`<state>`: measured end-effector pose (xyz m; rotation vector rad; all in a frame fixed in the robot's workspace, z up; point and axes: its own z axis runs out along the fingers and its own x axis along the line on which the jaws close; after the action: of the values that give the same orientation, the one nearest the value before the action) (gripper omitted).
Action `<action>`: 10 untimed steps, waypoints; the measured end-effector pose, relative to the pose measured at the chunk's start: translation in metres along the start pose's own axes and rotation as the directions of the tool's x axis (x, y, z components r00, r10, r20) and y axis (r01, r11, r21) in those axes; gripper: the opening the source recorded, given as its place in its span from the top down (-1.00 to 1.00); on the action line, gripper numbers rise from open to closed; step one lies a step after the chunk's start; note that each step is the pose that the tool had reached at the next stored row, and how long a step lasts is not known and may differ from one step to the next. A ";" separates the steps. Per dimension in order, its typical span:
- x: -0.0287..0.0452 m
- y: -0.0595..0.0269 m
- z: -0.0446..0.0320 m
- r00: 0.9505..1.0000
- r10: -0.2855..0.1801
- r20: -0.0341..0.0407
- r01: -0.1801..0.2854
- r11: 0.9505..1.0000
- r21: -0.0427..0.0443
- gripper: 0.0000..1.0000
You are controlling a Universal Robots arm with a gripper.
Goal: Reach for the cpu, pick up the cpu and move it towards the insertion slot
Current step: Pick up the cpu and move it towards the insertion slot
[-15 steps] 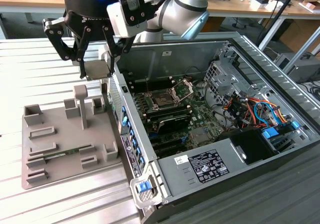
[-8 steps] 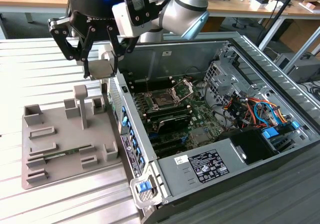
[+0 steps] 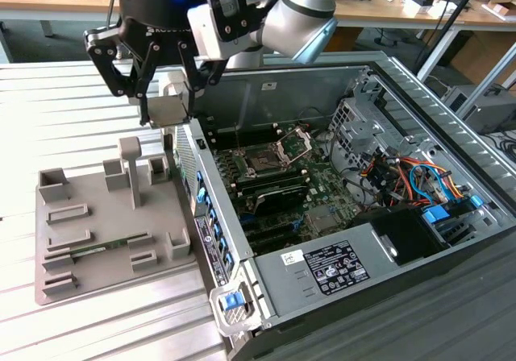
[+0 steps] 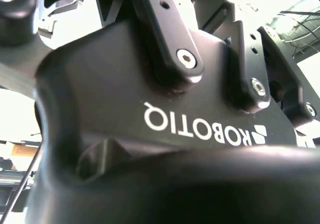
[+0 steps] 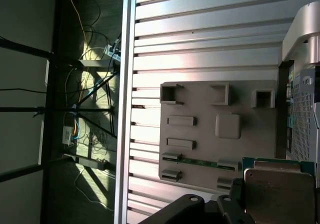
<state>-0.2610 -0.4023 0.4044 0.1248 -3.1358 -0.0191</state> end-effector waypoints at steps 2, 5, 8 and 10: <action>-0.0009 -0.0001 0.0000 1.000 0.000 0.000 0.000 1.000 0.000 -0.10; -0.0032 -0.0003 0.0000 1.000 0.000 0.000 0.000 1.000 0.000 -0.10; -0.0053 -0.0004 0.0000 1.000 0.000 0.000 0.000 1.000 0.000 -0.10; -0.0079 -0.0006 0.0000 1.000 0.000 0.000 0.000 1.000 0.000 -0.10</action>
<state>-0.2531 -0.4023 0.4044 0.1248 -3.1358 -0.0191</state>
